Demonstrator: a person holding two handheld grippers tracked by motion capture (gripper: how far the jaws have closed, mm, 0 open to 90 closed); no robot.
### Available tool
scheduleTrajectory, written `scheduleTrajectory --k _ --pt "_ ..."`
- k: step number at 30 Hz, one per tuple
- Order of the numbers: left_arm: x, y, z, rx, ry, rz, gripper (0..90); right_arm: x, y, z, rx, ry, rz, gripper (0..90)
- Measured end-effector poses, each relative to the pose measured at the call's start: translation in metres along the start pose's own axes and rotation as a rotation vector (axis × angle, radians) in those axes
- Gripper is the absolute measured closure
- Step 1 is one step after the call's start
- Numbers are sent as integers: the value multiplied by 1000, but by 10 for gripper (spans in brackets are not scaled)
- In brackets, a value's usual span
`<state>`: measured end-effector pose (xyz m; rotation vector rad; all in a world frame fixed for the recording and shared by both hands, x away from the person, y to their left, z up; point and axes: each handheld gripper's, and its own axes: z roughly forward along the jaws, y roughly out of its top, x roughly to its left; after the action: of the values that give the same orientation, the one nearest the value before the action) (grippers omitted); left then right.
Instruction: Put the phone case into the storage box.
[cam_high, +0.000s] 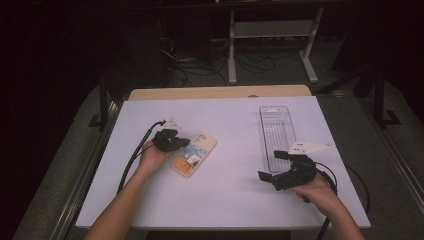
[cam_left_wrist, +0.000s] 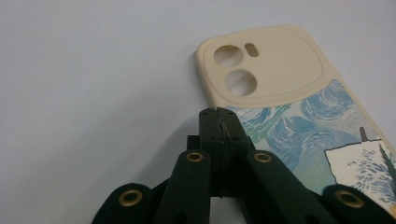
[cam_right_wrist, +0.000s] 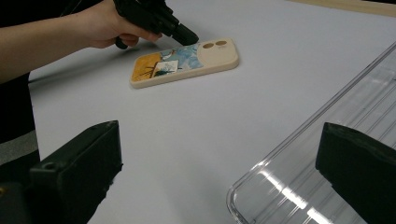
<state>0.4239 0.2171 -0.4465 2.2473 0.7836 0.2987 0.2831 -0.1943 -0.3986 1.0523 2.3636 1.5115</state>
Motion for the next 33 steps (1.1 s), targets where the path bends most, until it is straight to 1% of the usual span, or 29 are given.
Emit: scheduleTrajectory --k 2,4,7,9,10,11,12,13,14,15,16,17,18,19,21,22,24,26,28,29,30,31,33 --pt "1 0 -4 -11 -1 -20 897 0 0 0 0 0 0 1" --pt "2 2 -11 -16 8 -32 879 0 0 0 0 0 0 1" --pt "6 2 -26 -12 18 -35 826 0 0 0 0 -2 -1 1" --pt "8 1 -37 -21 11 -51 784 0 0 0 1 -5 -2 1" --pt "7 0 -41 -30 9 -78 753 1 0 0 1 -5 -3 1" --pt "8 -1 -45 -35 2 -83 723 1 0 0 1 -5 -3 1" --pt "7 -3 -49 -45 -8 -102 705 1 0 0 1 -6 -3 1" --pt "7 -4 -54 -39 -12 -92 677 0 0 0 1 -6 -1 1" --pt "6 -5 -57 -45 -17 -97 649 0 0 0 1 -6 -2 1" --pt "4 -6 -61 -36 -24 -91 628 0 0 0 1 -6 -4 1" --pt "2 -7 -64 -47 -22 -89 600 0 0 0 1 -5 -1 1" --pt "0 -9 -69 -43 -27 -83 571 0 0 0 1 -5 -2 1" --pt "-2 -10 -72 -60 -38 -92 551 0 0 0 0 -4 -1 1" --pt "-4 -11 -76 -66 -50 -102 524 0 0 0 1 -4 -1 1" --pt "-10 -14 -83 -90 -79 -111 470 0 0 0 2 -5 -3 1" --pt "-14 -16 -86 -94 -87 -97 442 0 0 0 1 -5 -2 1" --pt "-21 -18 -93 -101 -87 -67 383 0 0 0 2 -4 -2 1" --pt "-27 -21 -99 -116 -109 -58 338 0 0 0 1 -4 -6 1" --pt "-34 -24 -104 -137 -121 -47 285 0 0 0 2 -5 -7 1" --pt "-38 -25 -106 -145 -131 -54 265 0 0 0 3 -5 -6 1" --pt "-41 -26 -108 -151 -139 -51 241 0 0 0 3 -5 -6 1" --pt "-44 -27 -109 -155 -135 -39 212 0 0 0 2 -6 -7 1" --pt "-50 -31 -111 -153 -132 -28 159 0 0 0 3 -6 -6 1"
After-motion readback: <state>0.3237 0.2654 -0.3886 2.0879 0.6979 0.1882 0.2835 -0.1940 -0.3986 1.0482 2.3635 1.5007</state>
